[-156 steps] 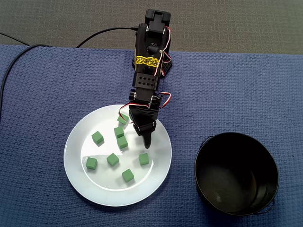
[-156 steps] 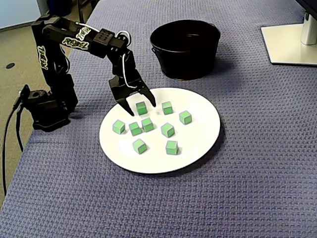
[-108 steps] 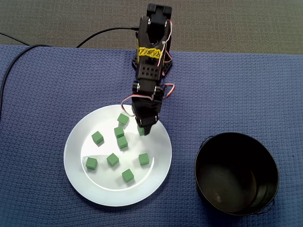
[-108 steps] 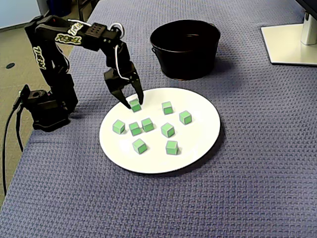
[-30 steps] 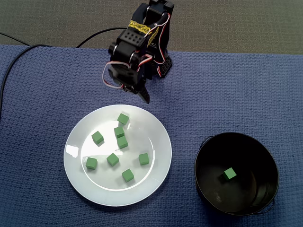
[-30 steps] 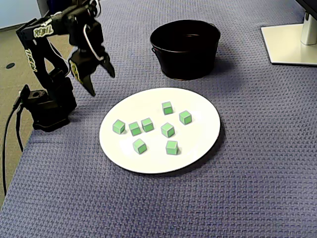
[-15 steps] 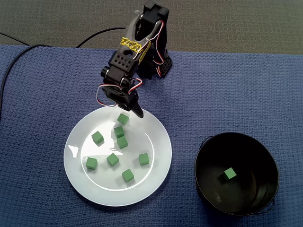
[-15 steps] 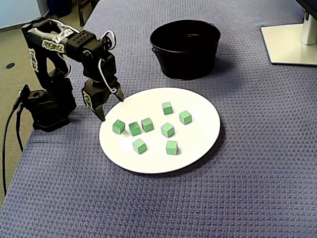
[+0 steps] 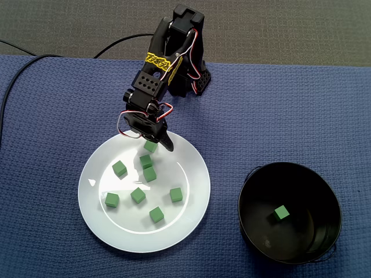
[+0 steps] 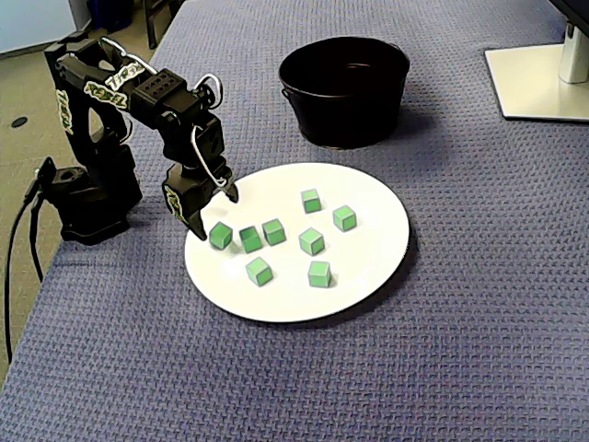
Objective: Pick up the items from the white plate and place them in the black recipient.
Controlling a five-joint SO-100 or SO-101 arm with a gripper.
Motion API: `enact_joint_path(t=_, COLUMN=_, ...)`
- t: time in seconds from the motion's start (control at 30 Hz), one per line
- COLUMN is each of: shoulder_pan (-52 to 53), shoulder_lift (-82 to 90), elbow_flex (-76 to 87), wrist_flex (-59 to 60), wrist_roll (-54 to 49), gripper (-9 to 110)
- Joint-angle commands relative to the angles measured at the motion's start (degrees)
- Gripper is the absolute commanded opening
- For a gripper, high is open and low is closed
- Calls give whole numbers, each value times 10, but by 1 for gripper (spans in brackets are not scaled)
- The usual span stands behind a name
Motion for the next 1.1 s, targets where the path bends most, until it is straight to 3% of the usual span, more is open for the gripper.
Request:
enact_joint_path(t=0.0, shoulder_pan=-4, shoulder_lift=0, elbow_flex=4, wrist_flex=-25, wrist_roll=-10, gripper=33)
enact_joint_path(t=0.27, shoulder_pan=-5, shoulder_lift=-4, elbow_flex=23, wrist_flex=-59, wrist_roll=-7, gripper=30)
enact_joint_path(t=0.67, shoulder_pan=-13, shoulder_lift=4, elbow_flex=45, wrist_flex=-86, wrist_roll=11, gripper=0)
enact_joint_path(t=0.8, shoulder_pan=-17, shoulder_lift=18, elbow_flex=54, wrist_flex=-98, wrist_roll=25, gripper=0)
enact_joint_path(t=0.97, shoulder_pan=-40, shoulder_lift=91, elbow_flex=36, wrist_flex=-50, wrist_roll=94, gripper=0)
enact_joint_path(t=1.07, shoulder_pan=-81, shoulder_lift=171, elbow_flex=3, wrist_flex=-8, wrist_roll=200, gripper=0)
